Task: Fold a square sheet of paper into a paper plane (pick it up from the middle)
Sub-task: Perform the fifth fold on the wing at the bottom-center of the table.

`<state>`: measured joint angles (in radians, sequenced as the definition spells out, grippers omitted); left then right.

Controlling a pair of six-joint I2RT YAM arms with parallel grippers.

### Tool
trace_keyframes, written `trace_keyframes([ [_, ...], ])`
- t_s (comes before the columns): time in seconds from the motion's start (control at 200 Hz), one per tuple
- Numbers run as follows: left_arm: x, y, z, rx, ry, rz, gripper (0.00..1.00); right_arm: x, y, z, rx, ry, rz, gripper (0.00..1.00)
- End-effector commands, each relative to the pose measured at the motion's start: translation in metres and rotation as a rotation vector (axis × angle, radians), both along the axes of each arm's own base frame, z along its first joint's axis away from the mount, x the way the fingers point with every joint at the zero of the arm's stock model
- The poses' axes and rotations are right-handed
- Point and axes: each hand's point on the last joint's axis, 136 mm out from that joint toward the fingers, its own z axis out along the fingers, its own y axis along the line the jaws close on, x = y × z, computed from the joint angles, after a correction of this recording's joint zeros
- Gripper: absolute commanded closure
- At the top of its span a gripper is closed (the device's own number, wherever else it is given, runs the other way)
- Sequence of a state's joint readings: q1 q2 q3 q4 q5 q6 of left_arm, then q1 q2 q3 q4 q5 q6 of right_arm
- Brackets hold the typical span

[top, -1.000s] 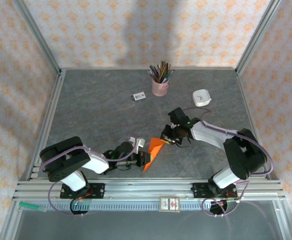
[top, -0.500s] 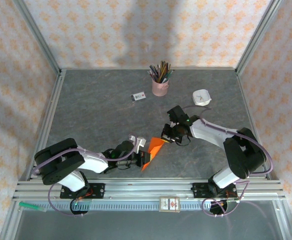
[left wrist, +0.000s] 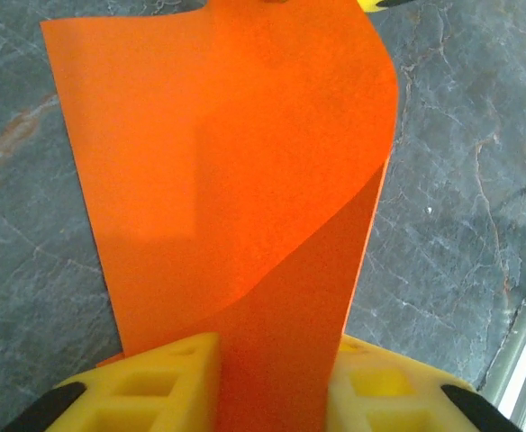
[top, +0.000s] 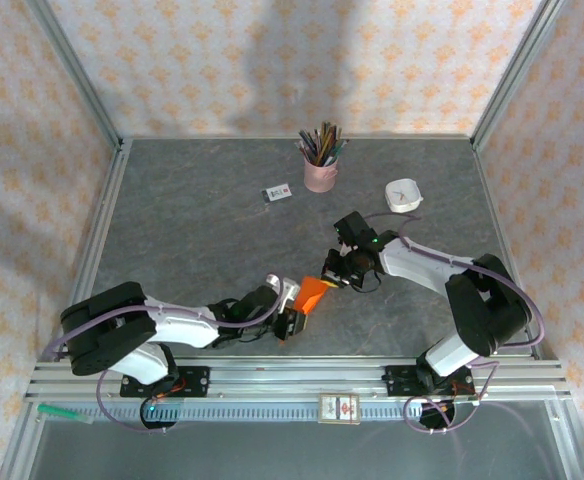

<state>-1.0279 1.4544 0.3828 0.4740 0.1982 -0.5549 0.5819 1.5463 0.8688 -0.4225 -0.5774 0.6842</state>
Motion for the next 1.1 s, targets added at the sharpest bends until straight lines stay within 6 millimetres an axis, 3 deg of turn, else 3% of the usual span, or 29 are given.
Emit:
trace_keyframes([
  [0.0, 0.008, 0.0047, 0.0033, 0.087, -0.076, 0.018, 0.66, 0.0017, 0.0037, 0.0038, 0.008, 0.014, -0.003, 1.0],
  [0.591, 0.0047, 0.0025, -0.0038, 0.217, -0.145, 0.003, 0.64, -0.0002, 0.0046, 0.0032, 0.015, 0.019, 0.0, 1.0],
  [1.096, -0.0012, -0.0052, -0.0006, 0.169, -0.12, -0.019, 0.9, 0.0009, 0.0044, 0.0001, 0.005, 0.02, 0.011, 1.0],
])
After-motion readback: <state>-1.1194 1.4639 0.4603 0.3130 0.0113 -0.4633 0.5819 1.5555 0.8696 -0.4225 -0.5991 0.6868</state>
